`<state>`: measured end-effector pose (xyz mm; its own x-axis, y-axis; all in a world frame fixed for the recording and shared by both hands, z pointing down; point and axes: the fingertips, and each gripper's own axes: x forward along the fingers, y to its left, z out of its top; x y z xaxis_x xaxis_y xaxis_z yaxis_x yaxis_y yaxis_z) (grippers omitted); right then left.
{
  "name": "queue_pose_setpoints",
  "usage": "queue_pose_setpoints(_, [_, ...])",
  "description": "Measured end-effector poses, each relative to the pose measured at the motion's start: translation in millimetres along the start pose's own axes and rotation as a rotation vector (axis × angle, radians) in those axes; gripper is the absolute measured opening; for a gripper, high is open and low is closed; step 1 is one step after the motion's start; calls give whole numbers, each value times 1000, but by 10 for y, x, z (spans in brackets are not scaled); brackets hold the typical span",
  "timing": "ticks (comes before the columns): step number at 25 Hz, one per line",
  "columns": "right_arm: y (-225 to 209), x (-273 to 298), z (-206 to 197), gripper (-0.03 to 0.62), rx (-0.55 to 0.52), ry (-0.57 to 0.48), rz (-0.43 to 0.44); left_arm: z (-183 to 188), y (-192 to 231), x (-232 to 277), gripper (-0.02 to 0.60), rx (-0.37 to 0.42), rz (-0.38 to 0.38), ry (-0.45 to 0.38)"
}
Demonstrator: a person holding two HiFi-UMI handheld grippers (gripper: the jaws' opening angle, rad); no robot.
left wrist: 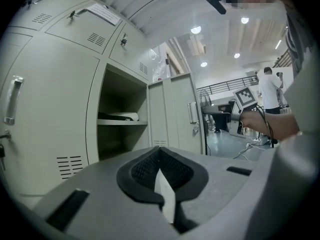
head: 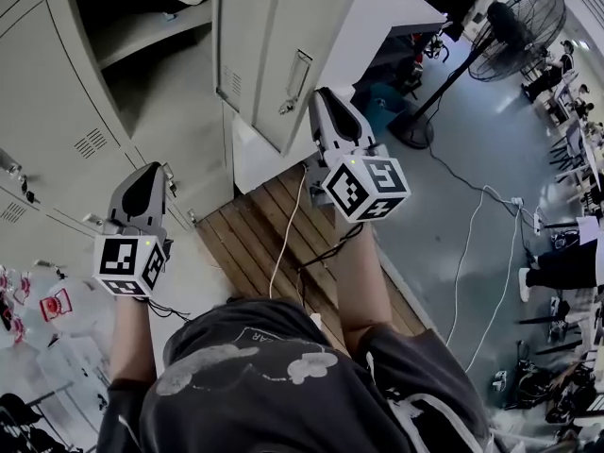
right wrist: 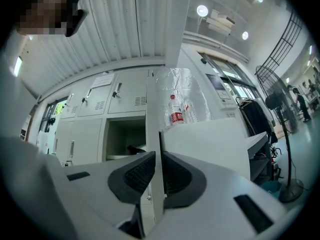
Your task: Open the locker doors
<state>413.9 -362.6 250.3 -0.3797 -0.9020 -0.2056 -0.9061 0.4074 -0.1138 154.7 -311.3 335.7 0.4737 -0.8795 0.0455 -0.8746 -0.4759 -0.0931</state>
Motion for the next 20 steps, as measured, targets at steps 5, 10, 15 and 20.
queue_pose_setpoints(5, [103, -107, 190, 150, 17, -61, 88, 40, -1, -53, 9, 8, 57, -16])
queue_pose_setpoints(10, [409, -278, 304, 190, -13, -99, 177, -2, 18, -168, 9, 8, 108, -26])
queue_pose_setpoints(15, [959, -98, 271, 189, -35, -106, 358, -79, 320, -518, 9, 10, 252, 11])
queue_pose_setpoints(20, [1505, 186, -79, 190, 7, -39, 490, -205, 691, -904, 9, -15, 374, 31])
